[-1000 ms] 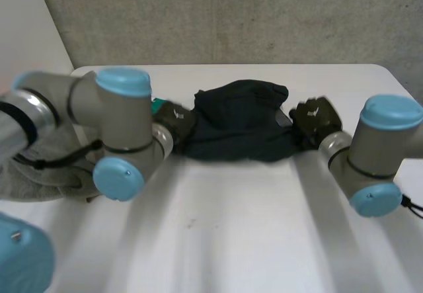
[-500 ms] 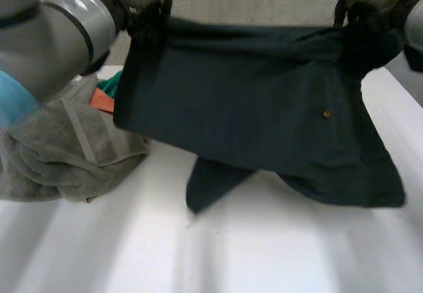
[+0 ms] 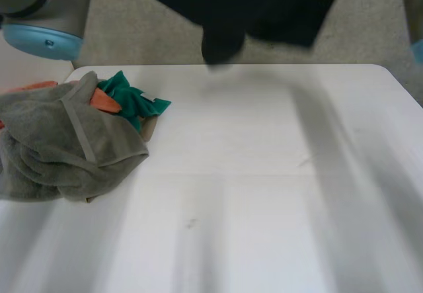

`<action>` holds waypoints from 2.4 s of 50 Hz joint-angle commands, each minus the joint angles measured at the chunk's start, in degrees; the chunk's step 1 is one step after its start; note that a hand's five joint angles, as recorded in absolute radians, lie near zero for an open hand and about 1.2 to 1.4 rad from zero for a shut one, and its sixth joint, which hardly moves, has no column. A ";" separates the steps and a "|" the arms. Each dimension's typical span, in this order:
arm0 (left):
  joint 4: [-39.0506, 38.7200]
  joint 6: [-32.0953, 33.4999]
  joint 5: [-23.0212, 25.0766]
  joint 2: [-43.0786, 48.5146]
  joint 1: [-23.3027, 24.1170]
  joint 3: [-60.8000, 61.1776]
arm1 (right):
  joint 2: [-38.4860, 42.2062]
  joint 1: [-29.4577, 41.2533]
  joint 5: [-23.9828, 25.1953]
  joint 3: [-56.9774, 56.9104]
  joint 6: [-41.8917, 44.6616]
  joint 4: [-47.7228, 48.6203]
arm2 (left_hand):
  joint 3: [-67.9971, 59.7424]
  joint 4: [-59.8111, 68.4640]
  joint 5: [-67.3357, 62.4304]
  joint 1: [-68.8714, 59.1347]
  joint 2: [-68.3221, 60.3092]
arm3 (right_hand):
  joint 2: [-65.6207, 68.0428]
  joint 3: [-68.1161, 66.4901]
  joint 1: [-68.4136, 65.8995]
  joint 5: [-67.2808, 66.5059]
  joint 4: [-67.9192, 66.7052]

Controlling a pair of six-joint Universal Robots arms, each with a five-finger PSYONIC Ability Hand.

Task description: Fold the laundry.

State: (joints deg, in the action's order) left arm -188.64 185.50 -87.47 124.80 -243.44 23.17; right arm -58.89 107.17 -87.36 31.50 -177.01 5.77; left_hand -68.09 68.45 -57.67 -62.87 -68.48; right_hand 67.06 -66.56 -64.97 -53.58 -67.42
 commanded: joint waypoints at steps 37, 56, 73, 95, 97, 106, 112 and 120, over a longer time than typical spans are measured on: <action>14.44 20.07 -8.60 -5.35 2.09 46.17 | 3.09 3.23 4.22 31.51 14.76 -20.53 | 42.91 -43.27 42.49 37.69 43.30 | -47.47 46.97 45.38 43.99 47.83; 12.42 23.50 0.19 -11.00 2.27 65.78 | -9.06 1.46 4.57 55.23 21.70 -16.62 | 30.28 -30.65 29.87 25.06 30.67 | -38.38 37.88 36.29 34.90 38.74; 17.95 24.64 -0.59 7.90 -0.20 46.81 | 5.27 2.87 1.06 49.81 18.80 4.51 | 42.06 -42.43 41.65 36.84 42.46 | -38.05 37.55 35.96 34.57 38.42; 16.47 31.66 -4.99 19.60 0.95 27.64 | 10.57 4.72 0.17 36.96 17.05 -1.01 | -11.83 11.46 -12.24 -17.05 -11.44 | 12.94 -13.44 -15.03 -16.42 -12.58; 15.84 32.90 -5.17 19.78 1.03 27.02 | 8.89 4.37 0.35 37.14 16.34 -2.34 | -11.91 11.55 -12.33 -17.13 -11.52 | 12.94 -13.44 -15.03 -16.42 -12.58; 19.08 32.21 -4.73 6.37 -0.02 28.77 | -1.38 1.47 3.68 33.29 14.67 -13.22 | -11.91 11.55 -12.33 -17.13 -11.52 | 12.94 -13.44 -15.03 -16.42 -12.58; 26.63 25.19 -2.54 -11.91 -0.90 30.89 | -8.33 -0.46 8.17 25.83 14.85 -20.61 | -11.91 11.55 -12.33 -17.13 -11.52 | 12.94 -13.44 -15.03 -16.42 -12.58; 32.71 19.64 2.47 -25.66 -2.04 29.13 | -11.25 -3.28 9.05 12.02 14.94 -32.57 | -11.91 11.55 -12.33 -17.13 -11.52 | 12.94 -13.44 -15.03 -16.42 -12.58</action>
State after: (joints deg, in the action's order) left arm -159.07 208.16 -88.30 106.16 -244.91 53.65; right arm -69.24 105.55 -78.41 51.81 -162.14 -20.53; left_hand -68.03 68.43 -56.77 -65.06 -68.44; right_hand 66.48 -67.46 -63.92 -56.87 -68.22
